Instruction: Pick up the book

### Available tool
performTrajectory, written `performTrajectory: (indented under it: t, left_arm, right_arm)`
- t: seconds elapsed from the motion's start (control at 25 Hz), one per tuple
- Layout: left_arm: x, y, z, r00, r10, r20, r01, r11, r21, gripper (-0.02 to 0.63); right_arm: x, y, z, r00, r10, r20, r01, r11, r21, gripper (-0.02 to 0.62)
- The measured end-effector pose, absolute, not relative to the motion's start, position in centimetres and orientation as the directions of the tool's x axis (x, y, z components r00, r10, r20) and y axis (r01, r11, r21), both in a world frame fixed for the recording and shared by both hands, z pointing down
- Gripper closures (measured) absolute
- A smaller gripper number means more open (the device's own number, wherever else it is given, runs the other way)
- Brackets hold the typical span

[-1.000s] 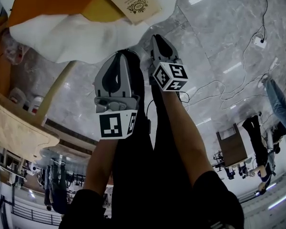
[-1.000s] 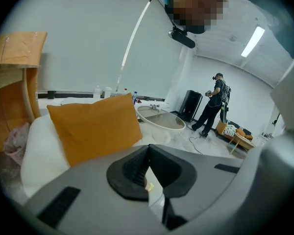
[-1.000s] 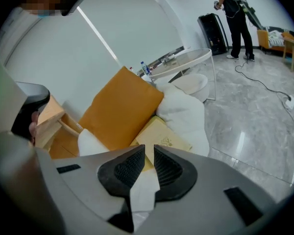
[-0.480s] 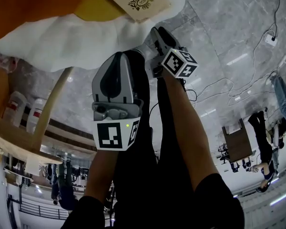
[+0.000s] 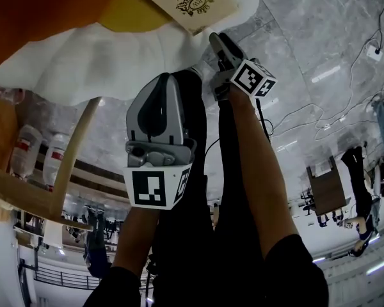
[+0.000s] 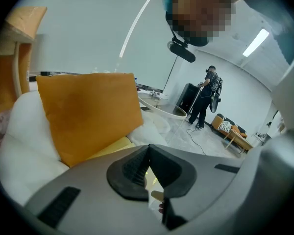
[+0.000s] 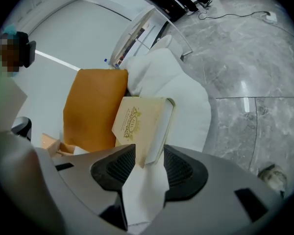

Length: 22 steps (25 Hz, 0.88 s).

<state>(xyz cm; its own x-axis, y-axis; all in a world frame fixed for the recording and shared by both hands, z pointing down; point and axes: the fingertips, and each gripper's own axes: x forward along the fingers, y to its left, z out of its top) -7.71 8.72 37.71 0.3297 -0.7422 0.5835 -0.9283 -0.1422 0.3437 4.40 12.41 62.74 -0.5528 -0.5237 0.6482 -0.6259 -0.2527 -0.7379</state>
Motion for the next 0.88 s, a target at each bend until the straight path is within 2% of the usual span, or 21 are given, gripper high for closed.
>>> performTrajectory:
  t: [0.4,0.88]
  left_arm:
    - [-7.5,8.0,38.3,0.339,-0.727,0.597,-0.925,-0.143,0.352,0.598]
    - [-8.5,6.7,37.8,0.323,-0.751,0.576,-0.925,-0.122,0.36,0.598]
  right_arm:
    - [3.0,11.2,63.9,-0.613,-0.488,0.621,-0.6,-0.223,-0.768,0.403]
    - [1.6,8.7,66.1,-0.644,-0.476,0.599,-0.546,-0.261,-0.796,0.353]
